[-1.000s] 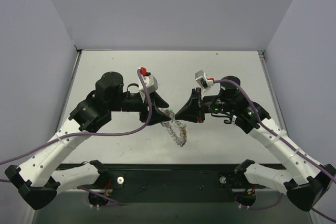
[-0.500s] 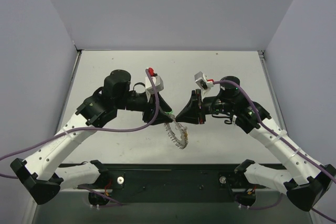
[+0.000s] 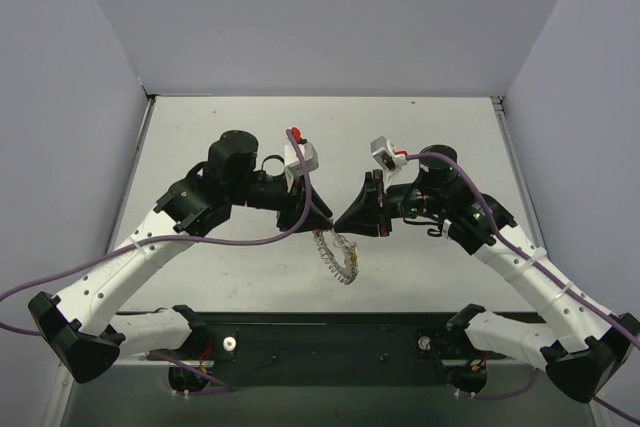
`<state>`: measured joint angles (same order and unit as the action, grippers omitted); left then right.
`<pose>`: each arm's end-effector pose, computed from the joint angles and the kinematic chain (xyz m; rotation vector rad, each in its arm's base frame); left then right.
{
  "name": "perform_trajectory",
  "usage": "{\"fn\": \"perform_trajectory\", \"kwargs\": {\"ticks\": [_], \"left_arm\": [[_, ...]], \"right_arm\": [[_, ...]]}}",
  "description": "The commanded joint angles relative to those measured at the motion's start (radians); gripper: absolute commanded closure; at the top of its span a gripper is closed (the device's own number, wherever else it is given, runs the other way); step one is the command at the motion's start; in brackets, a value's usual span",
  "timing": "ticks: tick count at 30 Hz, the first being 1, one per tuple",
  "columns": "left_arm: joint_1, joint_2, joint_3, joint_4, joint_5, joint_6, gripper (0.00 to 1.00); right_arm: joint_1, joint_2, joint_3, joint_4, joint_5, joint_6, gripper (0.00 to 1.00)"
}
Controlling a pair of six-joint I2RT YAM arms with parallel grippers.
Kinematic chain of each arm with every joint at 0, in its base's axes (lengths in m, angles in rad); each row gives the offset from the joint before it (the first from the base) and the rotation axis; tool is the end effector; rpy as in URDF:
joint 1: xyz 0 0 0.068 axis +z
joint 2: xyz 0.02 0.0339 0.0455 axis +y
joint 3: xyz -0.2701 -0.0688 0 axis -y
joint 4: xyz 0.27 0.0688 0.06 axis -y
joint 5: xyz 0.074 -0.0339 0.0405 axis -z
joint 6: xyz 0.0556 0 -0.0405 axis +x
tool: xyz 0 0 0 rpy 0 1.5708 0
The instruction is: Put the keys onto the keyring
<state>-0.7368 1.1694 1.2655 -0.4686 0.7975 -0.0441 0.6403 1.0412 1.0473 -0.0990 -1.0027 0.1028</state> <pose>0.1825 -0.2193 0.4067 1.1978 1.6549 -1.2751 0.1778 0.1909 0.3986 -1.2129 1.3501 1.3663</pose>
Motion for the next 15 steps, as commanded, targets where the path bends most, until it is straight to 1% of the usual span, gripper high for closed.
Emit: {"fn": "perform_trajectory", "kwargs": {"ticks": [1,6,10,11,15], "left_arm": [[0.005,0.003,0.04,0.009,0.029,0.019,0.61],[0.005,0.006,0.038,-0.019,0.029,0.038,0.62],[0.005,0.01,0.034,-0.025,0.037,0.039,0.66],[0.005,0.013,0.031,-0.025,0.039,0.039,0.66],[0.004,0.019,0.025,-0.001,0.077,0.035,0.66]], "right_arm": [[-0.002,-0.024,0.037,0.09,-0.042,-0.008,1.0],[-0.004,-0.027,0.036,0.09,-0.037,-0.008,1.0],[-0.004,-0.029,0.036,0.09,-0.037,-0.008,1.0],[-0.005,-0.03,0.036,0.114,-0.037,-0.005,1.0],[-0.005,-0.029,0.034,0.12,-0.036,-0.005,1.0]]}}
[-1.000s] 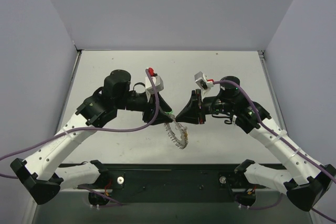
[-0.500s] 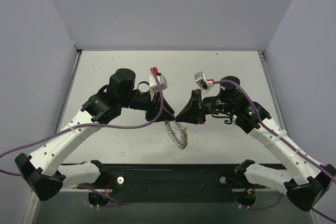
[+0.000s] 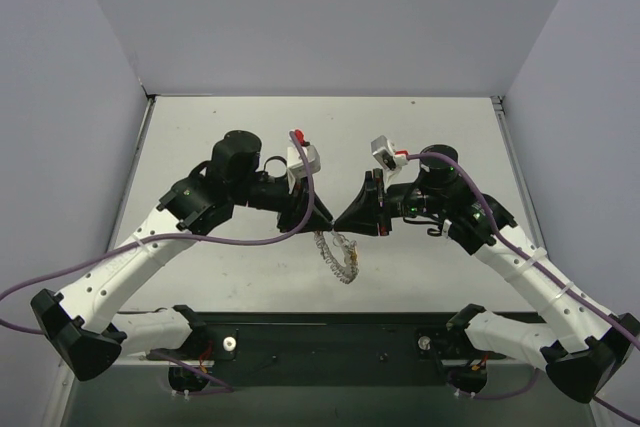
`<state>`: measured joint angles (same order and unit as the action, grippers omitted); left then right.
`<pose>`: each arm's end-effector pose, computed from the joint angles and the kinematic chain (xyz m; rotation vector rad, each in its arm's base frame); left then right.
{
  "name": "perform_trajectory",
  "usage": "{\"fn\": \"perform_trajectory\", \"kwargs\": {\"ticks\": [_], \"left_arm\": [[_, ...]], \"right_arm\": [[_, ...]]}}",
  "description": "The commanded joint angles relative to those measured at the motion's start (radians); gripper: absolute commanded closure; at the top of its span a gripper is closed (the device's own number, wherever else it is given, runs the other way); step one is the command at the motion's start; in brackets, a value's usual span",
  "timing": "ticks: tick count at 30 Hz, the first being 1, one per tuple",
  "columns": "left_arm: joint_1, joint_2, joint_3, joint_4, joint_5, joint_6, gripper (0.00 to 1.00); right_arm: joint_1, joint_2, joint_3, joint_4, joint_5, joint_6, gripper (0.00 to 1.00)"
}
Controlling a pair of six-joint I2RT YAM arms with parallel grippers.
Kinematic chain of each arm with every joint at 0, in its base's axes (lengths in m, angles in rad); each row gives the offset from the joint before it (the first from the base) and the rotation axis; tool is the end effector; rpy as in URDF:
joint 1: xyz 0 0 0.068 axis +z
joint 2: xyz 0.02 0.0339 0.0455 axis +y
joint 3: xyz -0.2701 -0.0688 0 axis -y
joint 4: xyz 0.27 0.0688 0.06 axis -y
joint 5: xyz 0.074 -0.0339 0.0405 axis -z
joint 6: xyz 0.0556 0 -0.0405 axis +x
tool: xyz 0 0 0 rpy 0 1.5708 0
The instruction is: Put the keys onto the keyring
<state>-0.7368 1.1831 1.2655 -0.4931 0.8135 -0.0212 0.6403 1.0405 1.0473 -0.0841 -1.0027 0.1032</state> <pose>0.1839 -0.2214 0.4008 1.2258 1.6710 -1.2817 0.1778 0.1909 0.4003 -1.2131 1.3340 1.3618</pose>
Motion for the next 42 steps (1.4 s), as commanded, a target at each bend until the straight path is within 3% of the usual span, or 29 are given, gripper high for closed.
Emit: {"fn": "perform_trajectory", "kwargs": {"ticks": [1,5,9,14,17,20,21,24,27,33,42], "left_arm": [[0.005,0.007,0.023,0.027,0.062,0.012,0.66],[-0.003,0.01,0.029,0.028,0.068,0.014,0.7],[-0.007,0.012,0.029,0.037,0.069,0.009,1.0],[-0.01,-0.011,0.002,0.07,0.03,-0.002,1.0],[-0.01,-0.042,-0.027,0.094,-0.02,-0.008,1.0],[-0.007,-0.074,-0.057,0.117,-0.072,-0.013,1.0],[-0.006,-0.089,-0.063,0.122,-0.086,-0.014,1.0],[-0.001,-0.111,-0.086,0.142,-0.135,-0.022,1.0],[0.007,-0.122,-0.103,0.151,-0.163,-0.028,1.0],[0.028,-0.126,-0.126,0.16,-0.215,-0.042,1.0],[0.206,-0.18,-0.146,0.128,-0.214,-0.072,1.0]], "right_arm": [[-0.004,-0.028,0.033,0.106,-0.034,-0.005,1.0],[-0.004,-0.031,0.028,0.106,-0.027,-0.002,1.0],[-0.004,-0.03,0.026,0.109,-0.019,-0.003,1.0],[-0.005,-0.033,0.02,0.107,0.064,0.009,1.0],[-0.005,-0.048,0.013,0.106,0.162,0.018,0.83],[-0.008,-0.076,-0.004,0.107,0.26,0.026,0.48],[-0.01,-0.083,-0.009,0.109,0.289,0.027,0.27],[-0.014,-0.114,-0.036,0.125,0.393,0.041,0.06],[-0.022,-0.134,-0.053,0.136,0.458,0.062,0.01],[-0.048,-0.114,-0.055,0.138,0.484,0.095,0.0],[-0.082,-0.007,-0.037,0.112,0.524,0.133,0.0]]}}
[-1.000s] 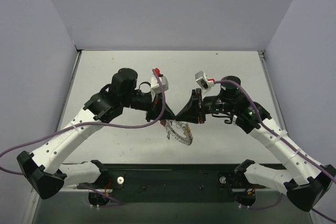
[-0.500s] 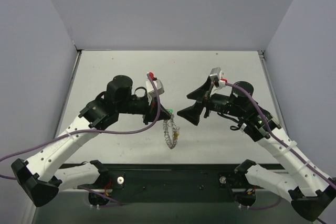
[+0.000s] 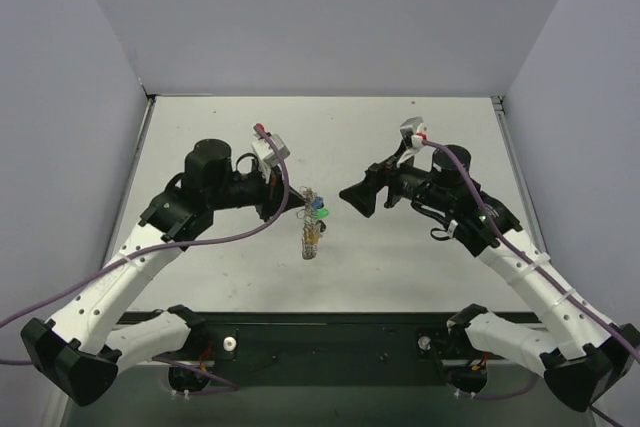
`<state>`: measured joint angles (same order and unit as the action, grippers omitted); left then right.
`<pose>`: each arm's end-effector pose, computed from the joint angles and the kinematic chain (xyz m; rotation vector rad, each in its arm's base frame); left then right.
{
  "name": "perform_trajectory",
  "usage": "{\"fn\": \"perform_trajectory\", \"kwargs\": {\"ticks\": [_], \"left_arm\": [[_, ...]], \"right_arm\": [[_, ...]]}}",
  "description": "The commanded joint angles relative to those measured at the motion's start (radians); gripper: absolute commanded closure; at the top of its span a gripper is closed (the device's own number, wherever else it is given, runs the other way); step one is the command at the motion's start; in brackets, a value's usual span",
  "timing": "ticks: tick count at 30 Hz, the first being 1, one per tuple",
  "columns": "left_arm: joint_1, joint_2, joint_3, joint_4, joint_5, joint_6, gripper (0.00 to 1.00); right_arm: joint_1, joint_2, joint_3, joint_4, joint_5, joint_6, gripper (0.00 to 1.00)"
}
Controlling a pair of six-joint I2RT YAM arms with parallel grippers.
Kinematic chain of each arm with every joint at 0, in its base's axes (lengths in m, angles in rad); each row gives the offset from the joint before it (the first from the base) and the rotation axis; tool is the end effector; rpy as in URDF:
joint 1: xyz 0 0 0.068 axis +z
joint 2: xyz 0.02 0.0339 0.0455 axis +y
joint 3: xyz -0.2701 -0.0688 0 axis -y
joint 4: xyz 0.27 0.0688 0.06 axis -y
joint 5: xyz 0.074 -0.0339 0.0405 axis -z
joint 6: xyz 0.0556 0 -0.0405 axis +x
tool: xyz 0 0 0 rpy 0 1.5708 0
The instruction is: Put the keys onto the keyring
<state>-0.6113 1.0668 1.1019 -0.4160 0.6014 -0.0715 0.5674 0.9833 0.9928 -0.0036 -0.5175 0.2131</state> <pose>0.2019 -0.1799 0.3749 0.9287 1.7981 -1.0275 0.2062 0.1640 0.4016 -0.7025 1.5025 1.0057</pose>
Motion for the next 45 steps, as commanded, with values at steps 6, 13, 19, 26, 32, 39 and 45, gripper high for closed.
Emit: {"fn": "perform_trajectory", "kwargs": {"ticks": [6,13,19,26,32,39,45], "left_arm": [[0.24,-0.111,0.004,0.014,-0.018,-0.031,1.0],[0.43,-0.131,-0.12,0.104,0.098,-0.048,1.0],[0.467,-0.119,-0.183,0.141,0.146,-0.047,1.0],[0.473,-0.2,-0.234,0.172,0.132,-0.057,1.0],[0.487,-0.214,-0.238,0.184,0.135,-0.063,1.0],[0.493,-0.211,-0.244,0.195,0.15,-0.071,1.0],[0.499,-0.212,-0.249,0.203,0.159,-0.077,1.0]], "right_arm": [[-0.004,0.185,0.056,-0.025,0.111,0.046,0.0],[0.035,0.429,0.18,-0.174,0.263,0.052,0.04],[0.109,0.638,0.326,-0.283,0.433,0.046,0.15],[0.184,0.759,0.402,-0.309,0.496,0.026,0.32],[0.206,0.856,0.448,-0.314,0.484,0.039,0.49],[0.213,0.969,0.515,-0.332,0.47,0.043,0.5],[0.215,1.032,0.563,-0.348,0.444,0.043,0.52]]}}
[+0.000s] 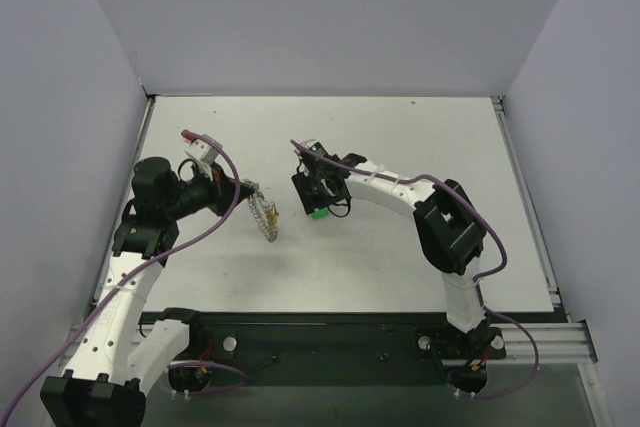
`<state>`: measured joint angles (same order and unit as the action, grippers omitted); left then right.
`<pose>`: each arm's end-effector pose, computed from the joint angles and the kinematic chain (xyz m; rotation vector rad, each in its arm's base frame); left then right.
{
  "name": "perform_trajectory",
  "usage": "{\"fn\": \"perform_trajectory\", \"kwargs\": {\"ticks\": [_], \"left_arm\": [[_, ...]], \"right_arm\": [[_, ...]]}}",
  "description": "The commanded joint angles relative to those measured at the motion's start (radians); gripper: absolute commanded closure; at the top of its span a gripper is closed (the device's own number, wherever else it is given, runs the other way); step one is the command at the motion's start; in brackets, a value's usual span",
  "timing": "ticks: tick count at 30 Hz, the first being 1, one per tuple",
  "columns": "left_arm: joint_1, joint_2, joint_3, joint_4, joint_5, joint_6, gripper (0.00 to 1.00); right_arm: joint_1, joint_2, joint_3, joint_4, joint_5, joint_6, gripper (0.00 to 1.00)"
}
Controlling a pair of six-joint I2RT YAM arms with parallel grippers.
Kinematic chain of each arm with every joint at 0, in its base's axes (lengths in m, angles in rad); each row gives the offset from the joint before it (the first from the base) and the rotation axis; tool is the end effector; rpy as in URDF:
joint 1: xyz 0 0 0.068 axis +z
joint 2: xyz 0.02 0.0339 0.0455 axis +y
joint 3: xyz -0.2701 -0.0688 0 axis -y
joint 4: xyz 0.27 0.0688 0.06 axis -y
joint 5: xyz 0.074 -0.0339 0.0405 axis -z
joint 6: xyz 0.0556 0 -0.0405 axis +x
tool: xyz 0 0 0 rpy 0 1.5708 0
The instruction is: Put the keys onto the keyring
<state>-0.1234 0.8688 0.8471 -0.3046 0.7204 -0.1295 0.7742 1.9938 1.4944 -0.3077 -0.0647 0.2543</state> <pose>0.2203 -0.0643 0.3367 0.4902 1.8365 -0.8516 0.3451 0.3425 0.1896 -0.6606 2.3599 0.5530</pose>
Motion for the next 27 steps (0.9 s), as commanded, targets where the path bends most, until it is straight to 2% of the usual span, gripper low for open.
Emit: {"fn": "perform_trajectory", "kwargs": {"ticks": [1,6,10,20,23,27], "left_arm": [[0.013,-0.013,0.004,0.09,0.04,-0.019,1.0],[0.014,-0.011,0.004,0.093,0.04,-0.022,1.0],[0.019,-0.011,0.003,0.094,0.044,-0.024,1.0],[0.024,-0.01,0.001,0.098,0.051,-0.027,1.0],[0.025,-0.011,0.0,0.099,0.051,-0.025,1.0],[0.028,-0.013,0.0,0.098,0.05,-0.027,1.0]], "right_arm": [[0.008,0.028,0.064,-0.045,-0.015,0.003,0.53],[0.011,0.066,0.086,-0.051,-0.024,0.003,0.57],[0.013,0.094,0.095,-0.053,-0.04,0.0,0.71],[0.011,0.131,0.104,-0.059,-0.035,0.003,0.72],[0.013,0.143,0.106,-0.06,-0.03,0.003,0.79],[0.013,0.145,0.104,-0.059,-0.027,0.003,1.0]]}}
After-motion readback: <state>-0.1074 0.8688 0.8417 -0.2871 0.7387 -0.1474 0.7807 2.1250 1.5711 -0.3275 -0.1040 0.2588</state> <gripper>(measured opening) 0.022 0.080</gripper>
